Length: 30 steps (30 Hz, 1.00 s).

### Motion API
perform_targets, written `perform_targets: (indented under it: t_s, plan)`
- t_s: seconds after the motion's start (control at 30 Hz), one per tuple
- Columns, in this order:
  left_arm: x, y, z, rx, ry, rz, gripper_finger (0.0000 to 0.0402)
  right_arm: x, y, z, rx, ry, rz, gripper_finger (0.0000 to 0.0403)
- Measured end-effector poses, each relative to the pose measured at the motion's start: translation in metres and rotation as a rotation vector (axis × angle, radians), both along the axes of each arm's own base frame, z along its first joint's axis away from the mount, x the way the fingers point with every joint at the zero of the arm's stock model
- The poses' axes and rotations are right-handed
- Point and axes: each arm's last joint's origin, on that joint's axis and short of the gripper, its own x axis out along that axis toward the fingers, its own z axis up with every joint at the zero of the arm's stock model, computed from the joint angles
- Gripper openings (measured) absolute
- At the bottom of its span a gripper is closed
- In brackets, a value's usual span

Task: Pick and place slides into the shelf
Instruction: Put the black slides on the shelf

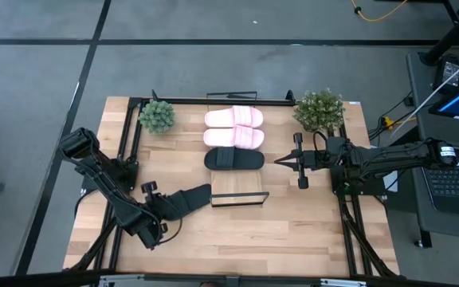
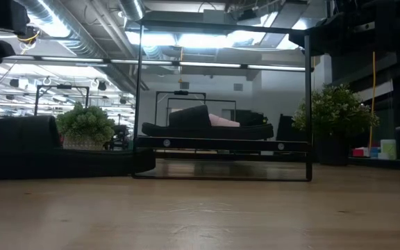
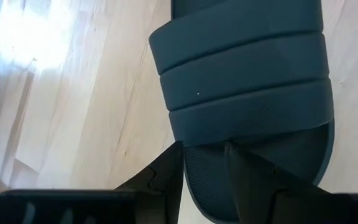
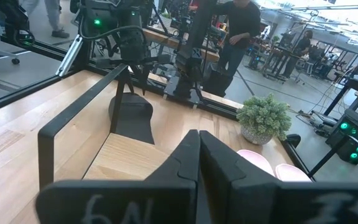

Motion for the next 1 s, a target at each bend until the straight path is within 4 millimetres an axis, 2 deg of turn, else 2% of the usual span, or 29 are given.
perform_targets:
  t_s: [0.67, 1.0]
  plan:
    - [0.003, 0.0, -0.001, -0.018, -0.014, 0.021, 0.0109, 0.0, 0.0, 0.0, 0.0, 0.0, 0.0, 0.0014]
    - [0.005, -0.002, -0.022, 0.072, 0.071, 0.016, 0.0109, 0.0, 0.0, 0.0, 0.0, 0.0, 0.0, 0.0014]
